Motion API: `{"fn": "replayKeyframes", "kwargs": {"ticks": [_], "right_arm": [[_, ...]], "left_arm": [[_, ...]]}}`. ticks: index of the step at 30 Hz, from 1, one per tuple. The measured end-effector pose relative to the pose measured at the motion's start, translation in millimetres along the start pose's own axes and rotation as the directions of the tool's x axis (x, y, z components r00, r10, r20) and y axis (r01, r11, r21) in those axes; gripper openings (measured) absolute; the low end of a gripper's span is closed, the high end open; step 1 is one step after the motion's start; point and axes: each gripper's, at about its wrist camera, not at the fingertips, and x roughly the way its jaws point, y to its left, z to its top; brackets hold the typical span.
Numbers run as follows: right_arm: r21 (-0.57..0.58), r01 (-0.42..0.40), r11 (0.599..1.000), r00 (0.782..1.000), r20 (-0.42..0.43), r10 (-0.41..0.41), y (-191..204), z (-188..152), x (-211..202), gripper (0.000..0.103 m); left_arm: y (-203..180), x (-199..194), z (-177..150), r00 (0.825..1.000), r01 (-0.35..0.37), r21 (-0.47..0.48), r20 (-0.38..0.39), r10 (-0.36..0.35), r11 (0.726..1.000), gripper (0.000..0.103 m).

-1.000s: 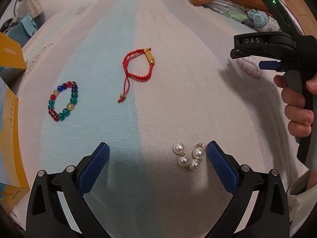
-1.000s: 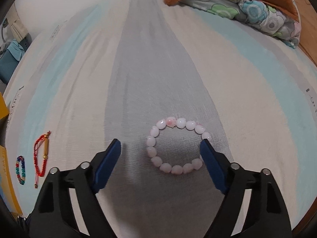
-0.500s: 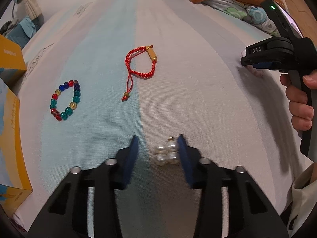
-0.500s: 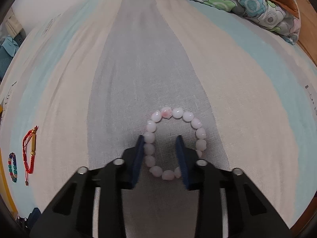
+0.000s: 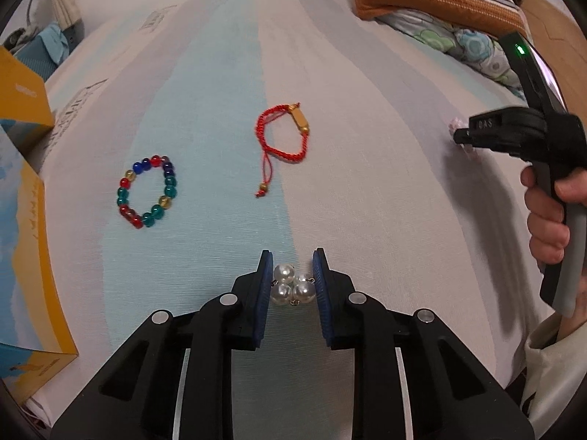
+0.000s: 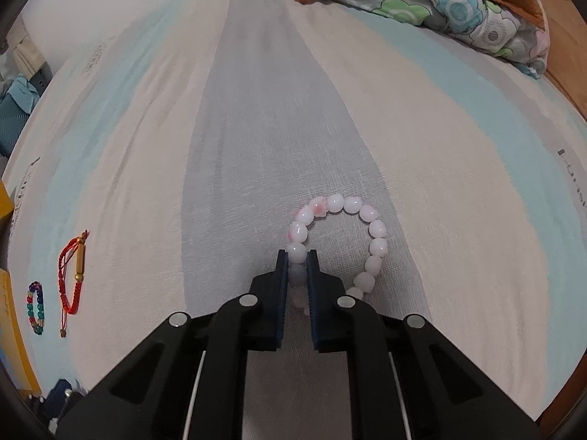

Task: Organize jewelry
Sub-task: 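Carry the pink bracelet and pearl earrings over into the white box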

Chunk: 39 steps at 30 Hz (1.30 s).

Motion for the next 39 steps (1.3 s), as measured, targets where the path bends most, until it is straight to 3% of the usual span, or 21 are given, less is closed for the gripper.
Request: {"fn": "replayKeyframes", "kwargs": {"ticks": [26,39], "right_arm": [[-0.035,-0.019,0.999,0.994,0.107,0.023,11,-21,-54,0.010],[-0.062,-0.026,0.998,0.988,0.153,0.035,25,-36,-99,0.010]], "left_arm": [[-8,-38,1,0.999,0.003,0.000,0.052,-0.003,1.000,0.022],[1,-64,-2,0.996,-0.038,-0.033,0.083,0.040,0.999,0.022]]}}
